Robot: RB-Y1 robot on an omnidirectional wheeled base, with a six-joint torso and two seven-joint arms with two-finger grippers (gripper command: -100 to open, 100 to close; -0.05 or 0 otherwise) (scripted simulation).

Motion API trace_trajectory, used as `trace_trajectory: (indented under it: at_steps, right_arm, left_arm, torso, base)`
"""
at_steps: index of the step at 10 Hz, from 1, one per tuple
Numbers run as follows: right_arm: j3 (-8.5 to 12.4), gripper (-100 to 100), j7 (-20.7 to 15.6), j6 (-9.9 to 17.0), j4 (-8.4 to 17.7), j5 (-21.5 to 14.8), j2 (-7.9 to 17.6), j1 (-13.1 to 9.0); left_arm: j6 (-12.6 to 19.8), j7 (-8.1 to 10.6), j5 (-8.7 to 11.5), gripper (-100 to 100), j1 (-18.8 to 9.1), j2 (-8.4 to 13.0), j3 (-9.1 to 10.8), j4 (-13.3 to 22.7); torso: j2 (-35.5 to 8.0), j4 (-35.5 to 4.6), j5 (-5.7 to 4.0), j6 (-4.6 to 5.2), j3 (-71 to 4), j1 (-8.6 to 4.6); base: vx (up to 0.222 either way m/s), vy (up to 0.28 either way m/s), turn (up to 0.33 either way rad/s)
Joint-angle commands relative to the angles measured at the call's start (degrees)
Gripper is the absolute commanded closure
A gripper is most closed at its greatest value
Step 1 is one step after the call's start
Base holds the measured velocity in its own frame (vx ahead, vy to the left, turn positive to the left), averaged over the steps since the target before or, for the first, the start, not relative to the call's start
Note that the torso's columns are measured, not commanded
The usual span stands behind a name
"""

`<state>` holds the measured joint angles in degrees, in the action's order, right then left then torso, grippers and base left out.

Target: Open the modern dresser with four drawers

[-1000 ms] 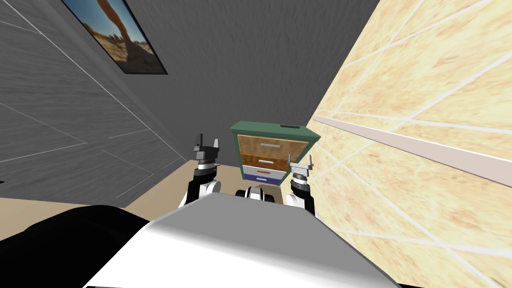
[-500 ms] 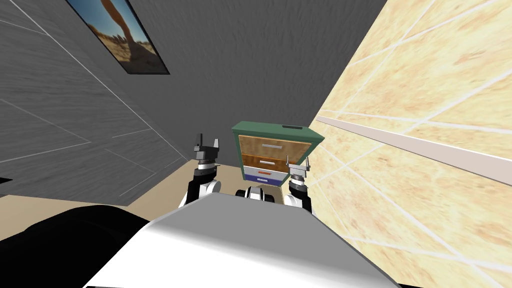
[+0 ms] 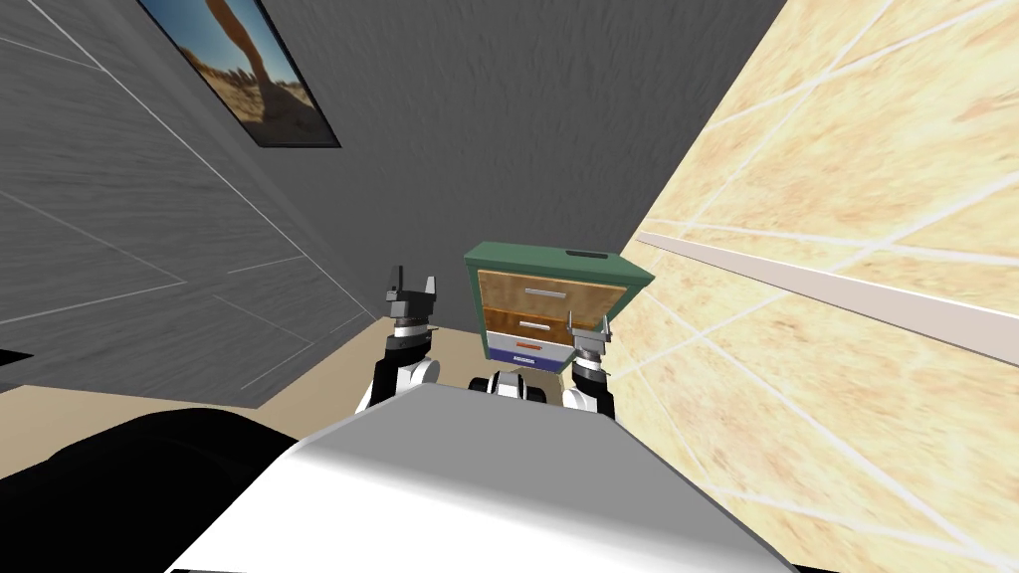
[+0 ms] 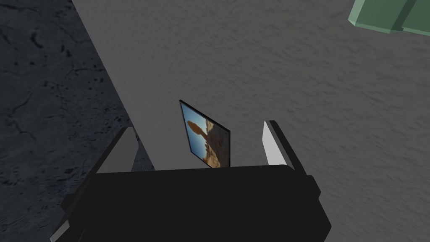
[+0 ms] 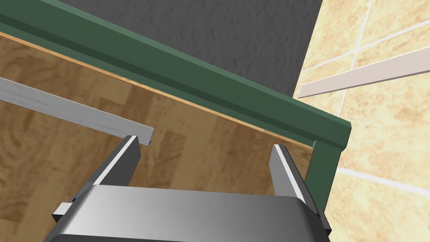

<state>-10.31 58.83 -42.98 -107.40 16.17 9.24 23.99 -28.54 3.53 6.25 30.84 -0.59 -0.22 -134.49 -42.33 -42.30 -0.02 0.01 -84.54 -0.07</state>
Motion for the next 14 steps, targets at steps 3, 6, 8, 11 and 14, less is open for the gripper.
trace_trajectory:
  at_steps: [3, 6, 8, 11, 14]
  right_arm:
    - [-1.8, -100, 7.2, -1.9, 4.0, 2.0, 0.1, -0.4]
    - [-2.7, -100, 11.8, -2.8, 6.1, 3.0, 0.0, -0.6]
    - [-2.7, -100, 14.2, -2.8, 6.1, 3.0, 0.0, -0.6]
    - [-3.6, -100, 18.8, -3.8, 8.3, 4.0, 0.0, -0.9]
    - [-4.5, -100, 23.3, -4.7, 10.6, 5.0, 0.0, -1.1]
  left_arm:
    - [0.0, 0.00, 0.0, 0, 0.0, 0.0, 0.00, 0.0]
    - [0.0, 0.00, 0.0, 0, 0.0, 0.0, 0.00, 0.0]
    - [0.0, 0.00, 0.0, 0, 0.0, 0.0, 0.00, 0.0]
    - [0.0, 0.00, 0.0, 0, 0.0, 0.0, 0.00, 0.0]
    - [0.0, 0.00, 0.0, 0, 0.0, 0.0, 0.00, 0.0]
  torso:
    - [0.0, 0.0, 0.03, 0.00, 0.0, 0.08]
    - [0.0, 0.0, 0.02, 0.00, 0.0, 0.08]
    - [0.0, 0.0, 0.02, 0.00, 0.0, 0.07]
    - [0.0, 0.0, 0.02, 0.00, 0.0, 0.06]
    - [0.1, 0.0, 0.03, 0.00, -0.1, 0.10]
  base:
    - [0.020, 0.016, 0.025]
    - [0.024, 0.022, 0.023]
    - [0.023, 0.022, 0.016]
    - [0.019, 0.020, 0.021]
    - [0.024, 0.020, 0.020]
